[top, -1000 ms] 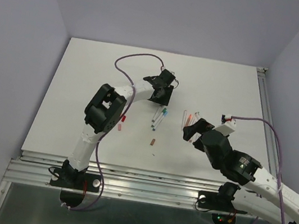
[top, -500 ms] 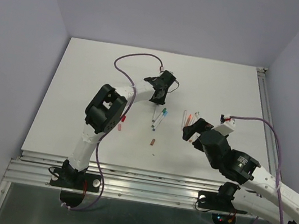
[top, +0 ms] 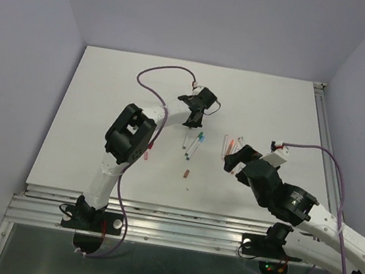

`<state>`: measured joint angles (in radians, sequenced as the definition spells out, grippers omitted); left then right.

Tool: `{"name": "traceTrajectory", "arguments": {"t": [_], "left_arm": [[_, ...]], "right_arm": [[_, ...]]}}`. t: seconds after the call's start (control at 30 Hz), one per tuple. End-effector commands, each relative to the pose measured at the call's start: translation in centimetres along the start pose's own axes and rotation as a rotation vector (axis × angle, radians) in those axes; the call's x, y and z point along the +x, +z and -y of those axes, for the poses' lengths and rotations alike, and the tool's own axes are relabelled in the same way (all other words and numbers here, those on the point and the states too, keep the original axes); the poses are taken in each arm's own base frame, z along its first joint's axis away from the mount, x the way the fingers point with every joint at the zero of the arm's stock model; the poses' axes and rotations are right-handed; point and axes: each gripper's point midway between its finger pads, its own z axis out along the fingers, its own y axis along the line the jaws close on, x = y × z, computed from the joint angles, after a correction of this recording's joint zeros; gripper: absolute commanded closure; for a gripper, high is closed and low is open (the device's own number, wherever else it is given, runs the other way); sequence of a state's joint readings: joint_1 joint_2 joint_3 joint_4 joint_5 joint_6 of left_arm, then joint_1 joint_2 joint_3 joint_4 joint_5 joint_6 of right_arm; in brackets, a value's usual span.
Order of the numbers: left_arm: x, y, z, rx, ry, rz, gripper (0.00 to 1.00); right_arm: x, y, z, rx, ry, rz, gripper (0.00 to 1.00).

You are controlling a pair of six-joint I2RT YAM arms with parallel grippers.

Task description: Open the pen caps

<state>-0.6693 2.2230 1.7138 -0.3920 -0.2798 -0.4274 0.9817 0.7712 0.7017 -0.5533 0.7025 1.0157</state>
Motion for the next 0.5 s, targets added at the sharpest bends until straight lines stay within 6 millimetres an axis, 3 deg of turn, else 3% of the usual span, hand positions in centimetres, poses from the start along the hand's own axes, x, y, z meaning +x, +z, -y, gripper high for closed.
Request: {"name": "traceTrajectory", "arguments": {"t": [0.0, 0.03, 0.07, 0.13, 0.23, 0.33, 0.37, 0.4, 0.43, 0.47], "left_arm": [[0.3, -1.9, -3.6, -0.153, -0.032, -0.029, 1.0], [-1.6, -3.7, -3.6, -0.138, -0.063, 0.022, 1.0], [-1.7, -3.7, -3.7, -0.145, -0.069, 0.029, 1.0], [-4.4, -6.7, -4.3, -0.131, -0.116, 0.117, 1.0], [-6.5, -10.6, -5.1, -0.115, -0.163, 0.202, 1.0], [-6.6, -13.5, -5.8, -0.078, -0.226, 0.242, 1.0], [-7.1, -15.4, -5.8, -0.041, -0.254, 0.273, 1.0], [-5.5, -15.3, -5.8, -0.021, -0.256, 0.245, 1.0], [-6.1, -17.0, -5.6, 0.029, -0.315, 0.282, 1.0], [-5.0, -16.4, -5.3, 0.034, -0.33, 0.26, 1.0]], "right_arm": [[-0.3, -0.1, 0.2, -0.006, 0.026, 0.024, 0.0], [-0.2, -0.1, -0.1, -0.022, 0.027, 0.015, 0.0], [-0.1, -0.2, -0.3, -0.036, 0.026, 0.009, 0.0], [-0.2, -0.3, -0.9, -0.074, 0.027, 0.009, 0.0], [0.2, -0.6, -2.1, -0.149, 0.025, -0.009, 0.0], [0.6, -1.0, -3.8, -0.255, 0.006, -0.028, 0.0], [1.2, -1.3, -4.6, -0.306, -0.009, -0.061, 0.0], [1.5, -1.5, -5.1, -0.343, -0.04, -0.069, 0.0], [2.2, -1.8, -6.3, -0.411, -0.044, -0.095, 0.0], [2.0, -1.7, -6.6, -0.426, -0.051, -0.081, 0.0]]}}
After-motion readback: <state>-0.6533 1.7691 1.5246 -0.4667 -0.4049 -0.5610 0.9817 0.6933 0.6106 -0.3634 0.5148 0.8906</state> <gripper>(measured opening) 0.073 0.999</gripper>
